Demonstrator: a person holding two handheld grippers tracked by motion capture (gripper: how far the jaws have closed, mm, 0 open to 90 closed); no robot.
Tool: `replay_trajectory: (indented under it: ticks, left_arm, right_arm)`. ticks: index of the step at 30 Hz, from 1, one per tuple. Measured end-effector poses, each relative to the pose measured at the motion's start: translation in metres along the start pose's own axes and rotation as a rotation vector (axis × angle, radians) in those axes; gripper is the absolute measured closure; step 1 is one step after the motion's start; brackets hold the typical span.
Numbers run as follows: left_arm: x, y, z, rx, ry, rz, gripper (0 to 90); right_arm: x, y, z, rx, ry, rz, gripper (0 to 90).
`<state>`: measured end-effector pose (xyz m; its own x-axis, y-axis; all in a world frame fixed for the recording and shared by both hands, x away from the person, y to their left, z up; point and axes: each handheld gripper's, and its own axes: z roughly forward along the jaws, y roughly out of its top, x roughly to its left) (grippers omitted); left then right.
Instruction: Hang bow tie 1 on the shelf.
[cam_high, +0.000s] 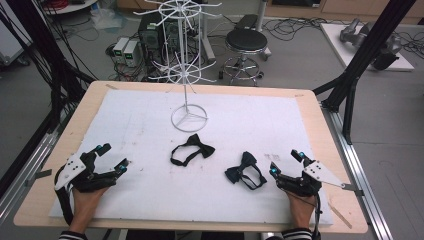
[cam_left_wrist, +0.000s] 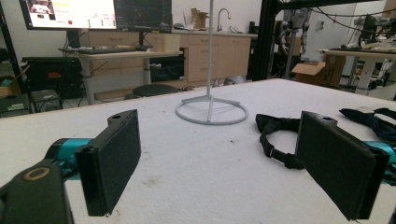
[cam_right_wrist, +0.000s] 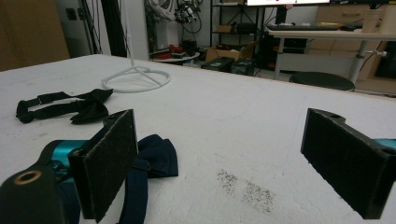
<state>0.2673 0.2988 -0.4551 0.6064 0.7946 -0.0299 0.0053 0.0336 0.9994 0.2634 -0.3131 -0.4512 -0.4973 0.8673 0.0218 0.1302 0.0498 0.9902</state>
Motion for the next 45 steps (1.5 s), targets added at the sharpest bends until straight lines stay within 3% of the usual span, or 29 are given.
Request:
replay_trajectory:
  ticks: [10, 16, 22, 30, 45]
  left_arm:
    - [0.0, 0.0, 0.0, 0.001, 0.0, 0.004, 14.8]
    - [-0.001, 0.0, 0.0, -0.003, 0.004, 0.004, 14.8]
    - [-0.001, 0.0, 0.0, -0.002, 0.0, 0.004, 14.8]
    - [-0.001, 0.0, 0.0, -0.001, 0.001, 0.009, 14.8]
    - [-0.001, 0.0, 0.0, 0.004, -0.001, 0.011, 14.9]
  right_arm:
    - [-0.001, 0.0, 0.0, -0.002, 0.006, 0.008, 10.3]
    - [0.001, 0.0, 0.0, -0.006, 0.001, -0.01, 10.3]
    - [-0.002, 0.001, 0.0, 0.001, 0.007, 0.023, 10.2]
    - [-0.003, 0.001, 0.001, 0.0, 0.014, 0.022, 10.3]
    - [-0.007, 0.017, -0.004, 0.0, 0.05, 0.026, 10.2]
